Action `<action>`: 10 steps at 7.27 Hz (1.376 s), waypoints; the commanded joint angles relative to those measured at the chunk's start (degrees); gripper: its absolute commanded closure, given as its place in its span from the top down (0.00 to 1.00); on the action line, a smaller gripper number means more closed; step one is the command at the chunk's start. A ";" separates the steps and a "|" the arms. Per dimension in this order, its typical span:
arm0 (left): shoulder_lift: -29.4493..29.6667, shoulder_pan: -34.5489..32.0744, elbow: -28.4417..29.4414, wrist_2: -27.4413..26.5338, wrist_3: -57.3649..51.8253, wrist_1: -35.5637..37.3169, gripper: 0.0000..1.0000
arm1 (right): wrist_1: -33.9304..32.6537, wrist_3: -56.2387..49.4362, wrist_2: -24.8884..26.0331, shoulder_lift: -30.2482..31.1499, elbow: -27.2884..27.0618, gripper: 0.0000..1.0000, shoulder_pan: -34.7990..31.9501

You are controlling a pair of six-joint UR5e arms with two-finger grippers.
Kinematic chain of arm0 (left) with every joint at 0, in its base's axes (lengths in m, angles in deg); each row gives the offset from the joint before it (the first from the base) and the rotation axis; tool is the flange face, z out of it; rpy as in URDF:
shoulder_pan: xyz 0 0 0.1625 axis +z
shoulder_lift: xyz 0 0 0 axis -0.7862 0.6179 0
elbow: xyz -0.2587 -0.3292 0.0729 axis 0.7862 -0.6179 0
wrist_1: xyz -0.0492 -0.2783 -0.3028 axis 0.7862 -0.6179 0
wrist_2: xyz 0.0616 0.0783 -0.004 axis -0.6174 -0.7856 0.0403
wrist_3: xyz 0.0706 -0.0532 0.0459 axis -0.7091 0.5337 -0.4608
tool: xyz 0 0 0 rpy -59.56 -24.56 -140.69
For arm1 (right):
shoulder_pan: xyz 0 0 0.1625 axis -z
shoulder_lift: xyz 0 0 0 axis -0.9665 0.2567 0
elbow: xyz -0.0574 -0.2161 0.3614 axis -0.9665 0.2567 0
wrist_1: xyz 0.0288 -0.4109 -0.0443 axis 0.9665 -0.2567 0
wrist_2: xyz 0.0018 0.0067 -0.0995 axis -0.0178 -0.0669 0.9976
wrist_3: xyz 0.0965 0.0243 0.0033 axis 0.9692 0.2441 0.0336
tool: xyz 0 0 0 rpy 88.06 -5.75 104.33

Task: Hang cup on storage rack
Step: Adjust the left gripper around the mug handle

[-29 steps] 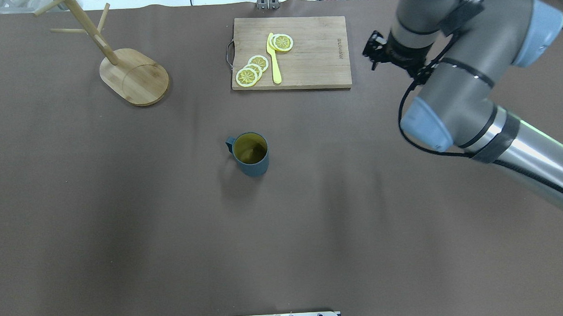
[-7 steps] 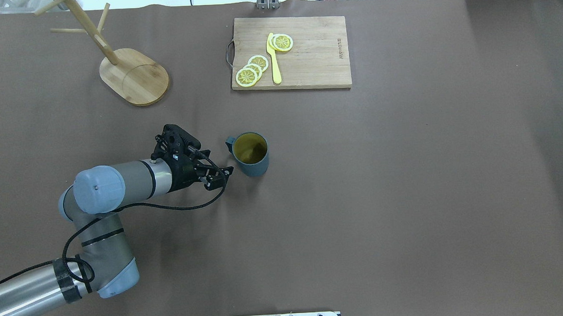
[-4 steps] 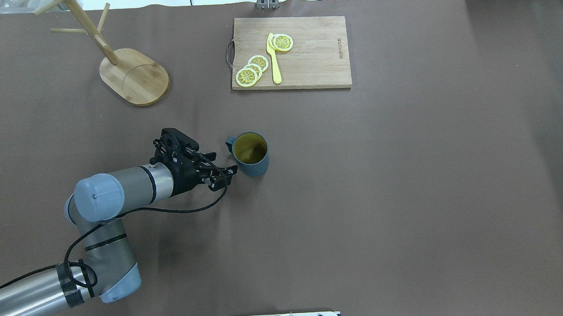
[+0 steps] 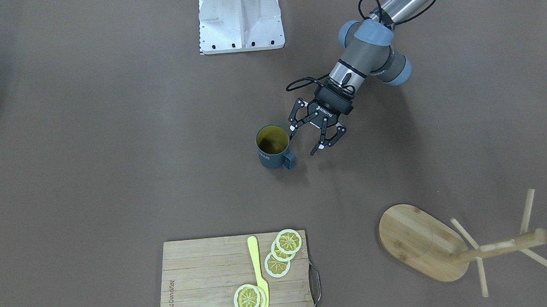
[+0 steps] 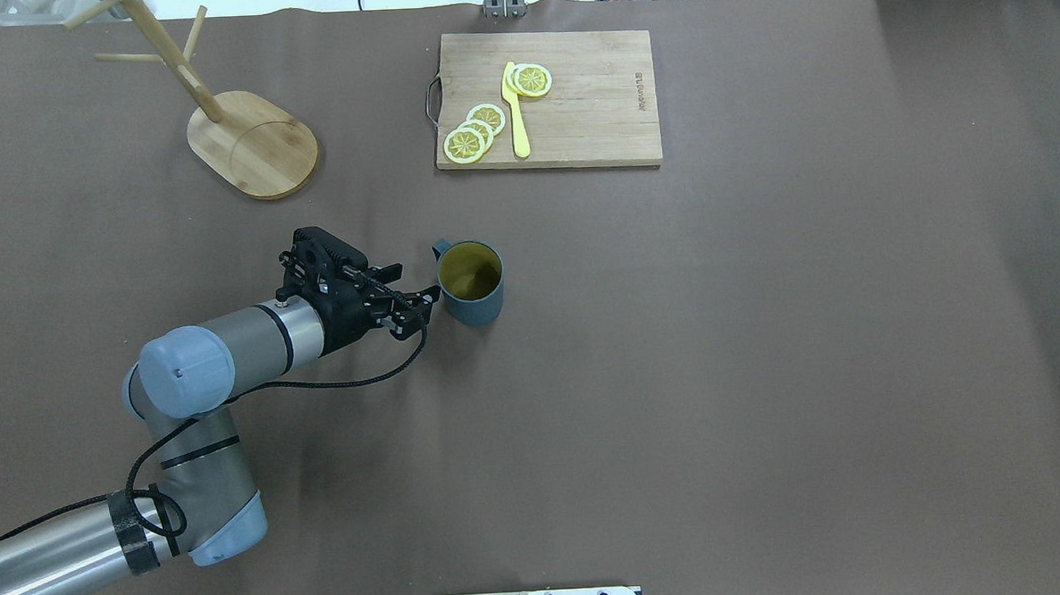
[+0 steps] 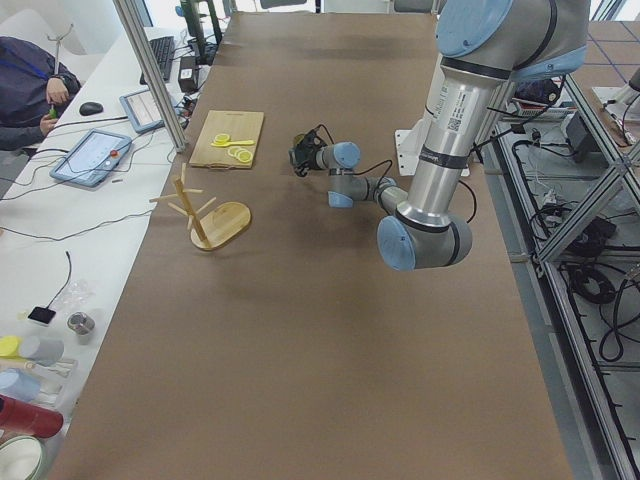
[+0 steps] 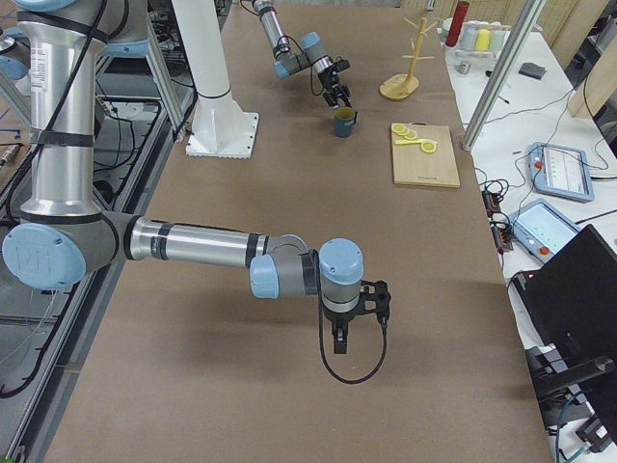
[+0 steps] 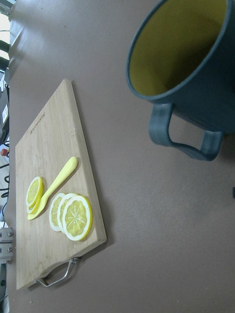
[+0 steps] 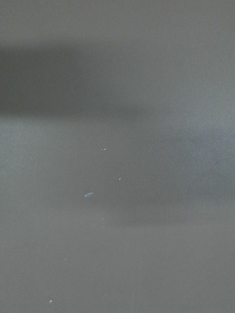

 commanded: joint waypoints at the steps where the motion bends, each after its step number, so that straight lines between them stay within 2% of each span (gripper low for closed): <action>1: 0.03 -0.57 0.08 -0.47 -2.14 0.15 0.70 | 0.00 1.06 0.00 0.01 -0.32 1.00 0.00; 4: 0.38 -2.85 0.43 -0.21 -5.57 0.41 0.70 | 0.18 1.67 -0.09 0.01 -0.49 1.00 0.00; 6: 3.35 -4.00 3.84 0.40 -7.75 0.24 0.69 | 0.18 1.94 -0.09 0.01 -0.49 1.00 0.00; 8: 5.13 -8.98 6.75 9.41 -15.46 -0.11 0.67 | 0.27 2.90 -0.09 -0.08 -0.58 1.00 0.00; 10: 5.13 -9.89 7.90 11.91 -18.40 -1.34 0.68 | 0.27 3.95 -0.09 0.01 -1.02 1.00 0.00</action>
